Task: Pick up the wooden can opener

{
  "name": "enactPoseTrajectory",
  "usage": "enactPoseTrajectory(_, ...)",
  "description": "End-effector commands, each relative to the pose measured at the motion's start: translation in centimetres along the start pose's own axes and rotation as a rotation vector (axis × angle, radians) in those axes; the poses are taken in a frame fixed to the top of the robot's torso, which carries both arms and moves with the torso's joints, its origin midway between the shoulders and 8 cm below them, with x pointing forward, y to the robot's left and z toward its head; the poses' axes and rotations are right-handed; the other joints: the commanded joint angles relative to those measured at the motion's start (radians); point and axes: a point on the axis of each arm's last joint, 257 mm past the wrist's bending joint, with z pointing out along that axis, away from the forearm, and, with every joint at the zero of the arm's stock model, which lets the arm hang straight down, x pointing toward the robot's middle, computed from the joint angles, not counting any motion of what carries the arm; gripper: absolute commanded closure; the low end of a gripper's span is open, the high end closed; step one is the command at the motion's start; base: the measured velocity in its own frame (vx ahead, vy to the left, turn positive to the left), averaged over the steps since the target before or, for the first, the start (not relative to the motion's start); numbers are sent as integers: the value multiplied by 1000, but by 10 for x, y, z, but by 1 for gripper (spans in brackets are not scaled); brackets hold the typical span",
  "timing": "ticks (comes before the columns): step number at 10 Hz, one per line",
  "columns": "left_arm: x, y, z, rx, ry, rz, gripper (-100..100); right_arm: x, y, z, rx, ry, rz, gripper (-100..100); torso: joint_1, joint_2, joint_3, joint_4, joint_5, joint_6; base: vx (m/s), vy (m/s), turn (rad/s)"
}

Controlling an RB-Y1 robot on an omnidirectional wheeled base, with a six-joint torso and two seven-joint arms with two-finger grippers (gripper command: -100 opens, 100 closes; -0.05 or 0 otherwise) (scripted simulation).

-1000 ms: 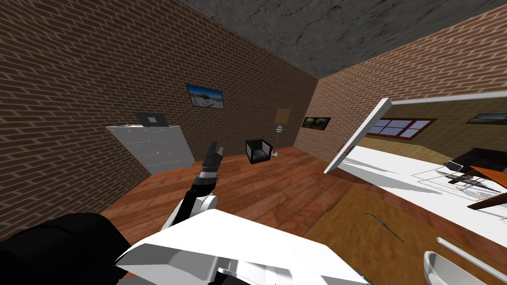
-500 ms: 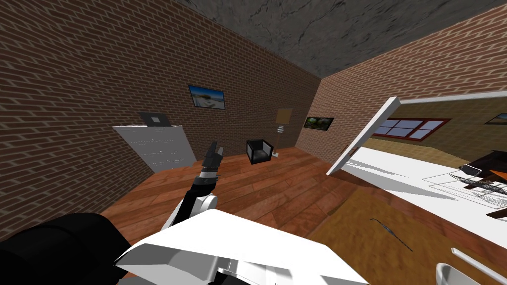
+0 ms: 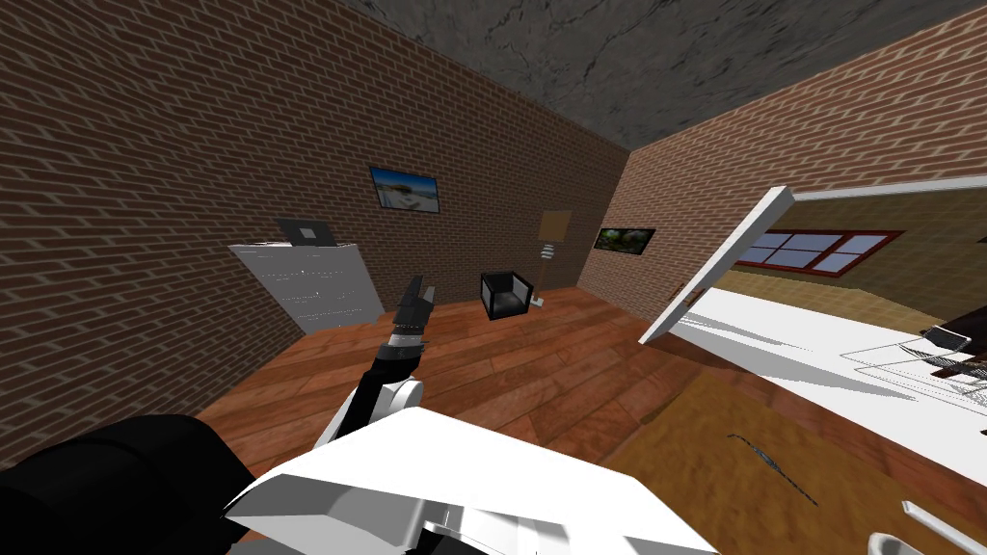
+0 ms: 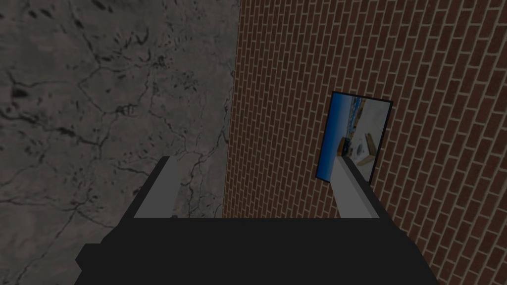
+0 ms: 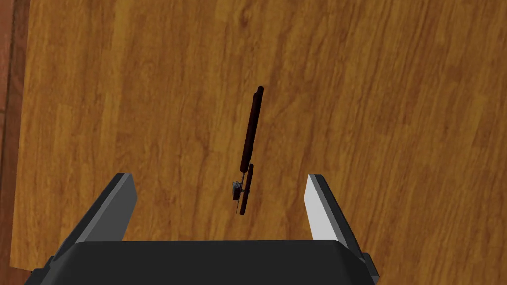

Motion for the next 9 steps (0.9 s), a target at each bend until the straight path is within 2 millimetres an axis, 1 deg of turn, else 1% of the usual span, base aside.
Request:
enactPoseTrajectory(1, 0, 0, 0, 0, 0, 0, 0, -16, 6, 3, -6, -55, 84, -100, 0, 0, 0, 0, 0, 0, 16, -59, 54)
enactPoseTrajectory(5, 0, 0, 0, 0, 0, 0, 0, -44, 12, 6, -18, -153, 246, -100, -1, -1, -1, 0, 0, 0, 22, -50, 32)
enactPoseTrajectory(6, 0, 0, 0, 0, 0, 0, 0, -39, 12, 6, -16, -137, 220, -100, -1, -1, 0, 0, 0, 0, 8, -22, 8)
enactPoseTrajectory(7, 0, 0, 0, 0, 0, 0, 0, -41, 12, 6, -16, -141, 226, 0, 1, 0, 0, 0, 0, 0, 0, 0, 0)
enactPoseTrajectory(8, 0, 0, 0, 0, 0, 0, 0, -43, 16, 9, -17, -138, 226, -100, 2, 0, 0, 0, 0, 0, 19, -5, 5)
enactPoseTrajectory(9, 0, 0, 0, 0, 0, 0, 0, -45, 18, 11, -17, -137, 226, -100, 2, 0, 0, 0, 0, 0, 31, -13, 5)
